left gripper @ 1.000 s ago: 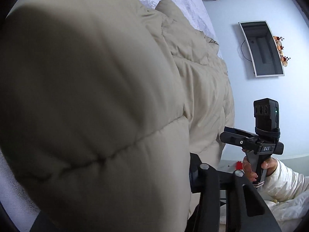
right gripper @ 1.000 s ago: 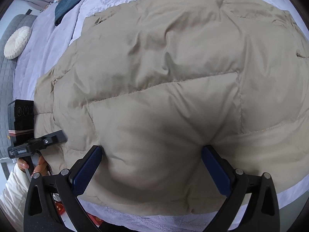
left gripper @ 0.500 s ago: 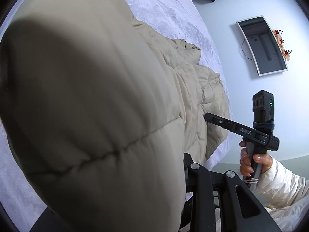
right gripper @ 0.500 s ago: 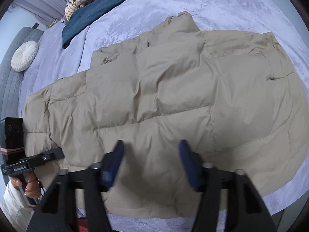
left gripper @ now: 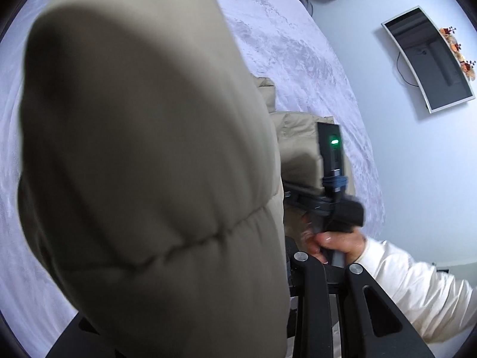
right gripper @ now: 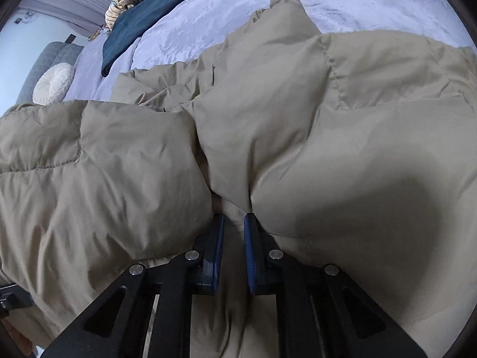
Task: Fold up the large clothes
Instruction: 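Grasp the jacket with the right tool while the left tool folds its edge over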
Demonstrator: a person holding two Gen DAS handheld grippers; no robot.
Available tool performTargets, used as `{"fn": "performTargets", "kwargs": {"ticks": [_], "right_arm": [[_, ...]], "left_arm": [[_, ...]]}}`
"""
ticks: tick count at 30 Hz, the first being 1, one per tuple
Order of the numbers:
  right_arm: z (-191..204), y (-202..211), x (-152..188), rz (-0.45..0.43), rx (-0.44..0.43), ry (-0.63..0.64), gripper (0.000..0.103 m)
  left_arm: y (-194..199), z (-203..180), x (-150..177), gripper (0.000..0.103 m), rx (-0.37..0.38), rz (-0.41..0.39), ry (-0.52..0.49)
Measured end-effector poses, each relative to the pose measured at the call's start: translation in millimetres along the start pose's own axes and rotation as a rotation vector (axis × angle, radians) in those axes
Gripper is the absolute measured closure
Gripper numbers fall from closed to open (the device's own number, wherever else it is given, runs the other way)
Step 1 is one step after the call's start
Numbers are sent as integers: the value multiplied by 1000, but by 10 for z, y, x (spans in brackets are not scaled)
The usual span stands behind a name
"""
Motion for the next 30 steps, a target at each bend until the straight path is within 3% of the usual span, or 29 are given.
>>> {"fn": "performTargets", "kwargs": {"ticks": [6,13,15,17,19,22,24,26,28,30], "right_arm": [[-161,-54,-69,48,-87,-79,93],[-617,601,-23,-19,-135,-164,92],[-785,765,38,-43,-134,-200,92],[-957,910,118,-67,-133,-241,92],[-1108,1032,199,-91,-125,-277,92],[-1288,1181,314,-120,-106,-322,90],[-1394,1282,378,-135,-87,-352,89],[-1418,1395,428,-156,-67,-375,89],[-1447,1580,473,-186,-38,-375,84],[-1406,1826,517,-232,-13,-350,46]], "left_arm": [[-221,-591,-144,69,-55,35,-48],[-552,-967,-214,65,-61,110,-126],[-677,-1055,-208,50,-10,137,-133],[-794,-1122,-199,46,54,157,-126],[-925,-1174,-181,35,147,174,-113],[-1113,-1228,-124,33,243,178,-100],[-1238,-1221,-78,21,282,179,-98],[-1226,-1120,-7,20,292,166,-106],[-1272,-1254,193,20,277,155,-129],[-1296,-1418,207,20,253,129,-142]]}}
Point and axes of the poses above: each gripper's, at about its wrist camera, not at the fingertips, and y roughly against the way its jaws point, z to its left, x to its underside, the point moved 1 cm from there along -y, roughly the way its jaws point, and after that the axes turned 14 degrees about -z, right-handed, at the moved point
